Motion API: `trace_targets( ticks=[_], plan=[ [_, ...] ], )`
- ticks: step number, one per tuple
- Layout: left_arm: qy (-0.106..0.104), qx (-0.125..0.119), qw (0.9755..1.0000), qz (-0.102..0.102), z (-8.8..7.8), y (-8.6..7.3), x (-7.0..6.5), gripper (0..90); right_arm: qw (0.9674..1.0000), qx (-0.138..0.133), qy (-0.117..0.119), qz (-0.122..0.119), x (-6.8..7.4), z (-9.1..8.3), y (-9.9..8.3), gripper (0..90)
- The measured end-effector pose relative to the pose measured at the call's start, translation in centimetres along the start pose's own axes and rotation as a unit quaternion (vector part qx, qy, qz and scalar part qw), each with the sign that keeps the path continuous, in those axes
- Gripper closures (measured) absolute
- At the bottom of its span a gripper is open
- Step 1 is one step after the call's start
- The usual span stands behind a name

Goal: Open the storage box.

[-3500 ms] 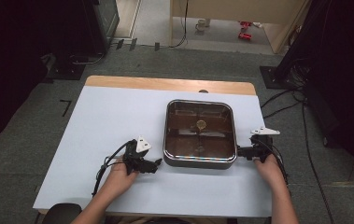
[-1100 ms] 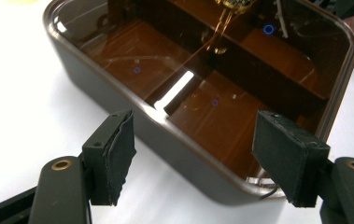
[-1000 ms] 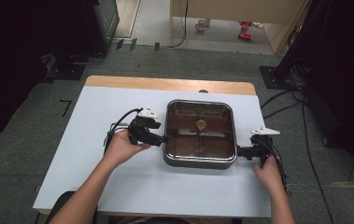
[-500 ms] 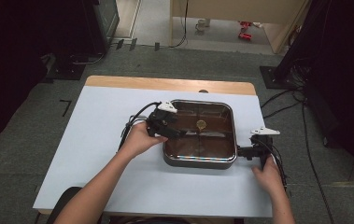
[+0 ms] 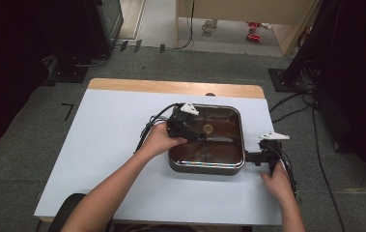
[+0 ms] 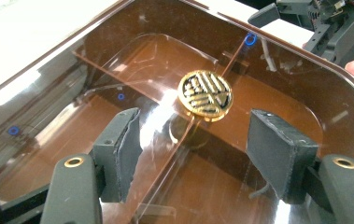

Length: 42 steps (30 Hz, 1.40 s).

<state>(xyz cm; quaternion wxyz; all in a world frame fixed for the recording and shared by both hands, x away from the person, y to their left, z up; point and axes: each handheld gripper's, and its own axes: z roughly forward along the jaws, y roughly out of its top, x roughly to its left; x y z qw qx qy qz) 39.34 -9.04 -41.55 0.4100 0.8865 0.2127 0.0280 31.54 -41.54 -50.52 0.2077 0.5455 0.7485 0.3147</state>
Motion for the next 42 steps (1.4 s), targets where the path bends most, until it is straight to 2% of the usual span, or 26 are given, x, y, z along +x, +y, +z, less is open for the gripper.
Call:
trace_targets(
  ticks=[1,7,15,17,20,22,23,35,42],
  plan=[
    [-0.002,0.005,1.0000,0.003,0.7,0.3,-0.1,35.7,1.0000,0.000,0.000,0.000,0.0,0.0,0.0,0.0],
    [0.000,0.010,0.9998,0.018,1.8,0.7,-0.5,37.4,1.0000,0.000,0.000,0.000,0.0,0.0,0.0,0.0],
    [0.008,0.005,0.9997,0.022,2.8,0.8,-0.3,44.3,1.0000,0.000,0.000,0.000,0.0,0.0,0.0,0.0],
    [0.009,0.004,0.9997,0.021,2.8,0.8,-0.3,44.6,1.0000,0.000,0.000,0.000,0.0,0.0,0.0,0.0],
    [0.002,0.002,0.9998,0.022,2.8,0.8,-0.4,51.5,1.0000,0.000,0.000,0.000,0.0,0.0,0.0,0.0],
    [-0.001,0.002,0.9996,0.029,2.7,0.8,-0.6,56.2,1.0000,0.000,0.000,0.000,0.0,0.0,0.0,0.0],
    [0.006,0.005,0.9993,0.035,2.7,0.8,-0.8,58.2,1.0000,0.000,0.000,0.000,0.0,0.0,0.0,0.0],
    [0.007,0.006,0.9996,0.027,2.3,1.1,-0.9,59.1,1.0000,0.000,0.000,0.000,0.0,0.0,0.0,0.0],
    [0.013,-0.006,0.9993,0.034,1.0,1.7,-1.3,59.2,1.0000,-0.001,0.000,0.000,0.0,0.0,0.0,0.0]
  ],
)
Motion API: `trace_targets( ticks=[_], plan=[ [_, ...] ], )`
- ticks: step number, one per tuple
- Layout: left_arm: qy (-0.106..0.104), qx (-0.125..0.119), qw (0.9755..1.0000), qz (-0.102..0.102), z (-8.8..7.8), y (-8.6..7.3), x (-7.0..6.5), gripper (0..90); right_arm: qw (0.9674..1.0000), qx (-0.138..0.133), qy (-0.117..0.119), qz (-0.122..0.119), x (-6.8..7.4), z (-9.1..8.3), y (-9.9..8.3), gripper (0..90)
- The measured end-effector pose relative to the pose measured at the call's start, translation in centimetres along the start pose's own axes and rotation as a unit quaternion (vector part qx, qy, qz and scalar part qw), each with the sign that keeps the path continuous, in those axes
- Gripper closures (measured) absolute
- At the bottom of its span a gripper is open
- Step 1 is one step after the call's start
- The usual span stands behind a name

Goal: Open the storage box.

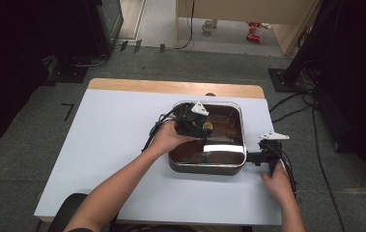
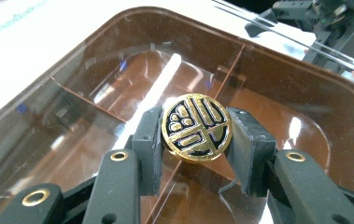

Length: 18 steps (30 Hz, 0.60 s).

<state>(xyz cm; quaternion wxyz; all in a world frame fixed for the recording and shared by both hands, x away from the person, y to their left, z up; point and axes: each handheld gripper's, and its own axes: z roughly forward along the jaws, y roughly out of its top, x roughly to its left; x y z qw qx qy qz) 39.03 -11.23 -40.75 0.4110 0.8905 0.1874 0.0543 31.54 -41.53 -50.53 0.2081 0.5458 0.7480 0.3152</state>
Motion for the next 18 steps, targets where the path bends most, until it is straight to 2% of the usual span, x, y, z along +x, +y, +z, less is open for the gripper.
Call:
trace_targets(
  ticks=[5,18],
  plan=[
    [0.000,-0.010,0.9999,0.007,-1.5,0.7,-0.3,59.1,1.0000,0.000,0.000,-0.001,0.0,0.0,0.0,0.0],
    [0.002,-0.041,0.9991,-0.010,-4.9,1.0,-0.2,59.2,1.0000,0.000,0.000,-0.001,0.0,0.0,0.0,0.0]
  ],
)
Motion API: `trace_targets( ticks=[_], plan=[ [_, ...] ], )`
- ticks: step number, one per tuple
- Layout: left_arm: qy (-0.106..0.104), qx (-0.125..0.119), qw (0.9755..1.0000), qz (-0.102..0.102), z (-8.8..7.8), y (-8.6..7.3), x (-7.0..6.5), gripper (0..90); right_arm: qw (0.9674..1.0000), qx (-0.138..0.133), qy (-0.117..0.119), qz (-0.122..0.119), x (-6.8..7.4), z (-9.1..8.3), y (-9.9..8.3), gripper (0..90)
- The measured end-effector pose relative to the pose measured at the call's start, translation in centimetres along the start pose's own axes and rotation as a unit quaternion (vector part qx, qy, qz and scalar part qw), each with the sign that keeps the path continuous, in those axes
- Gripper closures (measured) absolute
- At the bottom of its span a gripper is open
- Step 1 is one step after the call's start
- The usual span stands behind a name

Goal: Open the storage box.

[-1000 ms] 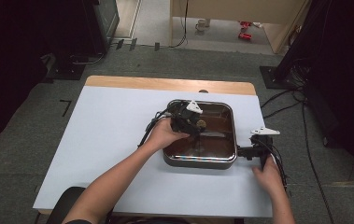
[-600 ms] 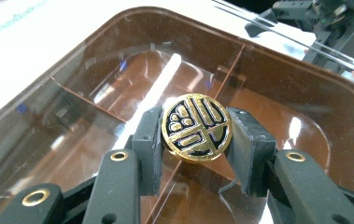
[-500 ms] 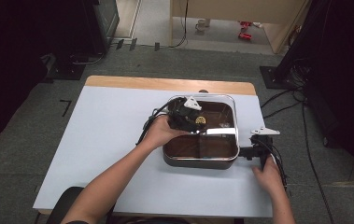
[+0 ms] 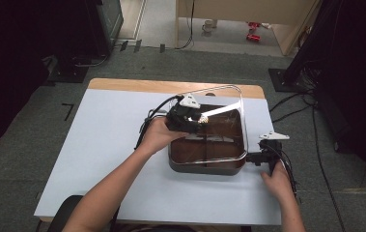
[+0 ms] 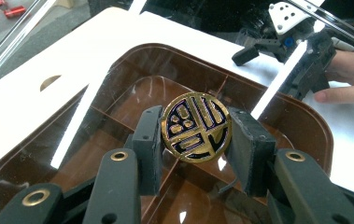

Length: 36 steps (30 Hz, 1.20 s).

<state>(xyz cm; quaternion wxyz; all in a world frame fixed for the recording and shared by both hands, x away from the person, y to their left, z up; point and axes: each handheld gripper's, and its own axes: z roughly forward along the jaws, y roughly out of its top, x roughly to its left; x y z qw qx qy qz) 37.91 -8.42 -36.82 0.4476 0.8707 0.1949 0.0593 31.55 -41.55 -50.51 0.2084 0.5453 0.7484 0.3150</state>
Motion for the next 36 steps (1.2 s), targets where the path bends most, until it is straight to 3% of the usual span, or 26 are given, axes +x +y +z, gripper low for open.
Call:
trace_targets(
  ticks=[9,12,23,36],
  plan=[
    [-0.004,-0.014,0.9999,-0.003,-1.5,0.4,-0.2,59.2,1.0000,-0.001,0.000,0.000,0.0,0.0,0.0,0.0],
    [0.003,-0.004,1.0000,0.001,-2.0,0.2,-0.2,59.2,1.0000,0.000,0.000,0.000,0.0,0.0,0.0,0.0],
    [0.017,0.003,0.9994,-0.030,-3.9,-1.4,0.9,59.3,1.0000,0.000,0.000,-0.001,0.0,0.0,0.0,0.0],
    [0.050,0.012,0.9962,-0.070,-7.6,-4.7,2.7,59.2,1.0000,-0.001,0.000,0.000,0.0,0.0,0.0,0.0]
  ],
)
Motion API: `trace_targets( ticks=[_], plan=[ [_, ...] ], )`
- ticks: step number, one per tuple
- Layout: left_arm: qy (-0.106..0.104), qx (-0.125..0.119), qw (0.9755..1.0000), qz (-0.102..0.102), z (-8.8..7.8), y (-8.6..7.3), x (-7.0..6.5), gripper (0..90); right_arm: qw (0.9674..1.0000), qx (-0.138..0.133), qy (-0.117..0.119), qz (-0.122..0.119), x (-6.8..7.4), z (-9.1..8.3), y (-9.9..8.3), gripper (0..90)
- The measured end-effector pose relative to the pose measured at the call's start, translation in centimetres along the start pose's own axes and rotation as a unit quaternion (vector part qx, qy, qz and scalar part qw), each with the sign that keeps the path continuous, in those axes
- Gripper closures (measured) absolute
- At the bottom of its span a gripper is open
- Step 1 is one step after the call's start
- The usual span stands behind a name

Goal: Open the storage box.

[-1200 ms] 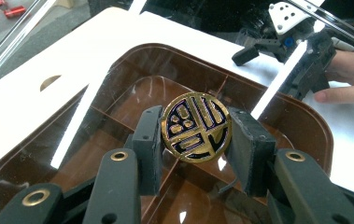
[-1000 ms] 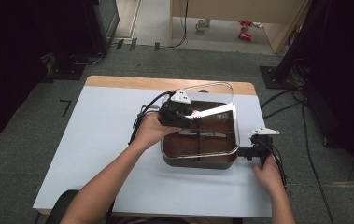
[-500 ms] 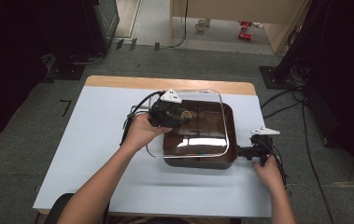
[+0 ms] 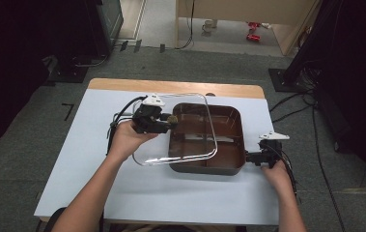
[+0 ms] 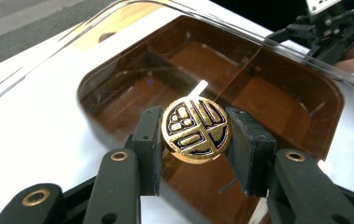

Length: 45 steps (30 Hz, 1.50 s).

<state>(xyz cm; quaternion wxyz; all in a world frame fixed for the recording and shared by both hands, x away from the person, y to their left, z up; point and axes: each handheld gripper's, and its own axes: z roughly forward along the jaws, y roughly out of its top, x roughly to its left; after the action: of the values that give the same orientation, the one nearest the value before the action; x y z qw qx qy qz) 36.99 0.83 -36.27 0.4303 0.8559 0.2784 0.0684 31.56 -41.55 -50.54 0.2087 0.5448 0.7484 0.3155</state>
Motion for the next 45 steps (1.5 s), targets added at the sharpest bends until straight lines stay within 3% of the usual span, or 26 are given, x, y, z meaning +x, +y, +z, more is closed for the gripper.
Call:
trace_targets(
  ticks=[9,13,26,30,31,32,39,40,45],
  plan=[
    [0.033,-0.001,0.9985,-0.044,-2.6,-2.7,3.2,59.2,1.0000,0.001,0.001,0.000,0.0,0.0,0.0,0.0],
    [0.043,-0.001,0.9976,-0.055,-3.3,-3.3,4.1,59.2,1.0000,0.002,0.001,0.000,0.0,0.0,0.0,0.0],
    [0.084,-0.004,0.9909,-0.104,-5.6,-6.5,8.3,59.2,1.0000,0.002,0.001,0.002,0.0,0.0,0.0,0.0],
    [0.099,-0.003,0.9870,-0.126,-5.8,-7.7,9.9,59.2,1.0000,0.001,0.001,0.002,0.0,0.0,0.0,0.0],
    [0.106,0.000,0.9847,-0.138,-5.8,-8.3,10.6,59.2,1.0000,0.001,0.001,0.002,0.0,0.0,0.0,0.0],
    [0.106,0.000,0.9847,-0.138,-5.8,-8.3,10.6,59.2,1.0000,0.001,0.001,0.002,0.0,0.0,0.0,0.0],
    [0.134,0.009,0.9776,-0.162,-5.0,-10.5,13.2,59.2,1.0000,0.002,0.001,0.002,0.0,0.0,0.0,0.0],
    [0.134,0.009,0.9776,-0.162,-5.0,-10.5,13.2,59.2,1.0000,0.002,0.001,0.002,0.0,0.0,0.0,0.0],
    [0.148,0.020,0.9724,-0.179,-4.0,-11.7,14.7,59.2,1.0000,0.002,0.000,0.001,0.0,0.0,0.0,0.0]
  ],
)
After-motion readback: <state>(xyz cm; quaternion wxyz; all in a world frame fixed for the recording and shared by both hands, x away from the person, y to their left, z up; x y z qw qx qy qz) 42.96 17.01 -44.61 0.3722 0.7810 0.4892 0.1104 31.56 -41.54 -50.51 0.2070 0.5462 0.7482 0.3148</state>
